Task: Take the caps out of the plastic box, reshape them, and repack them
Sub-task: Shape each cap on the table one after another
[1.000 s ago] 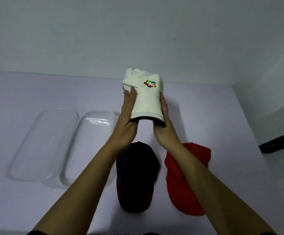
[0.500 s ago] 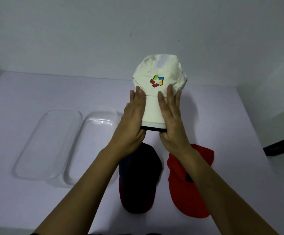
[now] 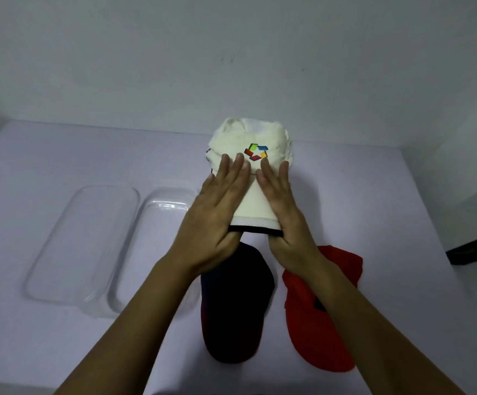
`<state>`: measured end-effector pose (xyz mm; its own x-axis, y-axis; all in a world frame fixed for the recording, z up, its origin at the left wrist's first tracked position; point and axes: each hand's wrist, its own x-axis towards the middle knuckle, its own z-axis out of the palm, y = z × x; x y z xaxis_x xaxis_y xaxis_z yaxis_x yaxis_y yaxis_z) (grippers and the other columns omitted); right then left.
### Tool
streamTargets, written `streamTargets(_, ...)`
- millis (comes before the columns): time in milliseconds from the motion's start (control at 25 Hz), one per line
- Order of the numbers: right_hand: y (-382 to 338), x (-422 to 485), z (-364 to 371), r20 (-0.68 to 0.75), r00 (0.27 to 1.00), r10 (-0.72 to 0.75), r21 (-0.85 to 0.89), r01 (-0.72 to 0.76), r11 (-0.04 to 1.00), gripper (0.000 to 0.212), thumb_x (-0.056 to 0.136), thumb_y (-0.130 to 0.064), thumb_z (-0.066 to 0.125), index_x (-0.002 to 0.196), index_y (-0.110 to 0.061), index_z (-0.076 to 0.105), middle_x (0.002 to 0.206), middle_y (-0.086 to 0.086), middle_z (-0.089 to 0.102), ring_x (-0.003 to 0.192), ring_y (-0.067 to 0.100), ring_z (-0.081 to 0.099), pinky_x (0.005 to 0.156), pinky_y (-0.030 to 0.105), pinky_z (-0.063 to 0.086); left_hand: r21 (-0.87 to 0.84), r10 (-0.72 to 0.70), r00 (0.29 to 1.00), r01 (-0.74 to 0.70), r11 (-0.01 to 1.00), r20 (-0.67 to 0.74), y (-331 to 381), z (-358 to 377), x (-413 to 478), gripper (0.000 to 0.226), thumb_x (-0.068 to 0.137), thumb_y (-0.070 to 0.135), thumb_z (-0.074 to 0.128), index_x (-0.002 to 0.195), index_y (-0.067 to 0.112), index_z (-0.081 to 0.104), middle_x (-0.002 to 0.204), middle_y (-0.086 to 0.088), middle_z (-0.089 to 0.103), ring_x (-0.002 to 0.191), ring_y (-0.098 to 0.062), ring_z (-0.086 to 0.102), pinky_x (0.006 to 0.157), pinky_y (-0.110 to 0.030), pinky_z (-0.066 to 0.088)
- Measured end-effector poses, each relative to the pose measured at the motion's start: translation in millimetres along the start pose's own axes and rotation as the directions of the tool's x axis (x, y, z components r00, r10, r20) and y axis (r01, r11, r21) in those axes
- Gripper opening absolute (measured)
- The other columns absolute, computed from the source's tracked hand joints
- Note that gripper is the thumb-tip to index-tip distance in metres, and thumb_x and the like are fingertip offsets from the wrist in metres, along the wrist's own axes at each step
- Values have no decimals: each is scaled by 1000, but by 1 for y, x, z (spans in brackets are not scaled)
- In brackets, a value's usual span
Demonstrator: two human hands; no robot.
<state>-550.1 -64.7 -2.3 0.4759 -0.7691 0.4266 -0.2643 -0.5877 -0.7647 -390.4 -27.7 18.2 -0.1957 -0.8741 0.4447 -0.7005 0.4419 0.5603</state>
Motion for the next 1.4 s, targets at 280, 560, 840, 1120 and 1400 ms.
streamTargets(280, -33, -7, 32, -178, 963, 201, 431, -107, 896, 74, 86, 13, 35, 142, -32, 19, 153, -27, 15, 147, 11, 6, 120, 40, 15, -657, -356, 924, 182, 731, -139, 34, 29, -8, 69, 88, -7, 33, 144, 31, 17, 159, -3, 13, 148, -22, 12, 117, -54, 19)
streamTargets(560, -22, -8, 26, -142, 975, 169, 328, -115, 938, 60, 93, -5, 42, 146, -26, 24, 157, -11, 17, 148, 18, 7, 120, 40, 12, -502, -265, 958, 176, 847, -110, 24, 21, -8, 68, 86, 10, 37, 147, 30, 12, 158, -9, 13, 147, -23, 12, 118, -47, 21)
streamTargets(840, 11, -14, -10, 31, 991, -131, -154, 135, 979, 35, 100, -32, 33, 134, -27, 39, 156, -25, 4, 147, 15, -4, 120, 31, 6, -359, -96, 986, 140, 923, 135, -11, -30, 13, 75, 90, 61, 32, 149, 18, 14, 156, 10, 15, 142, 2, 18, 112, -10, 17)
streamTargets(1120, 15, -17, 0, 113, 965, -234, -286, 258, 923, 37, 99, -31, 40, 136, -32, 36, 158, -20, -6, 147, 18, -9, 121, 39, 5, -580, -463, 822, 564, 587, 331, -39, -31, 67, 31, 98, 41, 39, 110, 23, 62, 113, 6, 67, 112, -16, 60, 95, -27, 47)
streamTargets(1400, 2, -27, -6, 322, 943, -83, -351, 201, 914, 95, 70, -19, 70, 145, -38, 15, 158, -8, -17, 147, 21, -13, 118, 48, 1, -821, -487, 832, 460, 338, 265, -46, -32, 65, 26, 93, 14, 53, 114, 3, 63, 105, -10, 71, 100, -24, 67, 83, -28, 54)
